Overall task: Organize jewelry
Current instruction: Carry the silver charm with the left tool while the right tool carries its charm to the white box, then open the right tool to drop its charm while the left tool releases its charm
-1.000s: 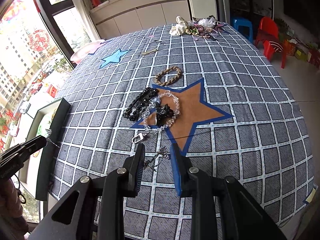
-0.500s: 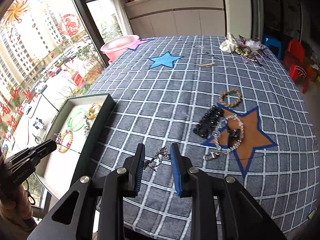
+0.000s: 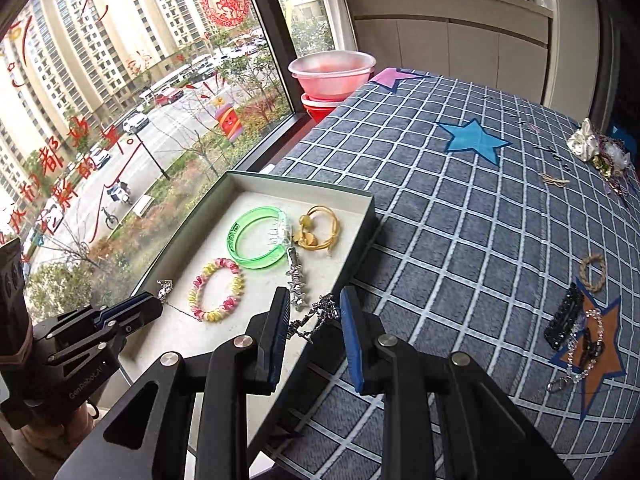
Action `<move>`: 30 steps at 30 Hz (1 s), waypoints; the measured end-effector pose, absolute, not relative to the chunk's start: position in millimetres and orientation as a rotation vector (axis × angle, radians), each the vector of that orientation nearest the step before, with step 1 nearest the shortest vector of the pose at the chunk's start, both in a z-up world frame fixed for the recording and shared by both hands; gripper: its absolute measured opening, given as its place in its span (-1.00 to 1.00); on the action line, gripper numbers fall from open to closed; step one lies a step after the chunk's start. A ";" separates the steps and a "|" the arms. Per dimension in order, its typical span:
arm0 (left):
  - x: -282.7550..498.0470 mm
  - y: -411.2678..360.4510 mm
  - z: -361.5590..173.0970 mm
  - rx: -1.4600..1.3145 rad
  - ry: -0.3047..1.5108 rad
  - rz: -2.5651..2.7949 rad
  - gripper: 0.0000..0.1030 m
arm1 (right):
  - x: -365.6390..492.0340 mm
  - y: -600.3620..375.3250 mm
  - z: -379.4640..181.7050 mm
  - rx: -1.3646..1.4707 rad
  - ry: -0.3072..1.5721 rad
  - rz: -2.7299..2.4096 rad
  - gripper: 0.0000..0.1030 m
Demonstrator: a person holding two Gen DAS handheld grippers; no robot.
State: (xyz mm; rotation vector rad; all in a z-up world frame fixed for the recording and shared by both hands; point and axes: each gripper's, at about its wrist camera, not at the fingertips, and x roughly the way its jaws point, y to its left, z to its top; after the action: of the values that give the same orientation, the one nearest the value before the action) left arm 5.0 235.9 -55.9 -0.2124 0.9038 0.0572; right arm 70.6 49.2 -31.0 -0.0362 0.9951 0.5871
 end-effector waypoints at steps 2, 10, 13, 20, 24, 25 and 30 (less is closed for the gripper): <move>5.7 240.1 -62.2 -0.213 0.916 0.069 -0.64 | 74.8 63.4 -38.5 -0.045 1.015 0.604 -0.46; 13.2 252.6 -87.9 -0.210 0.982 0.107 -0.64 | 89.2 103.0 -65.1 -0.074 1.079 0.643 -0.46; 16.8 253.7 -94.4 -0.212 0.998 0.113 -0.64 | 96.2 112.4 -76.5 -0.082 1.102 0.639 -0.46; 20.7 247.4 -98.7 -0.163 1.002 0.149 -0.64 | 106.5 128.4 -96.6 -0.118 1.126 0.624 -0.46; 21.0 244.7 -98.3 -0.139 1.003 0.167 -0.63 | 103.7 132.5 -95.7 -0.157 1.096 0.620 -0.44; 21.2 244.6 -97.9 -0.135 1.003 0.171 -0.63 | 102.7 132.9 -95.5 -0.166 1.093 0.620 -0.44; 21.9 243.3 -96.9 -0.126 1.010 0.190 -0.63 | 100.3 132.1 -93.1 -0.168 1.096 0.630 -0.32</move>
State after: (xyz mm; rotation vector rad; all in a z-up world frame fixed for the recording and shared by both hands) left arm 21.9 243.3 -96.9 -0.1262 1.0100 0.1895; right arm 100.3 132.1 -93.1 -0.1683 1.0962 0.6302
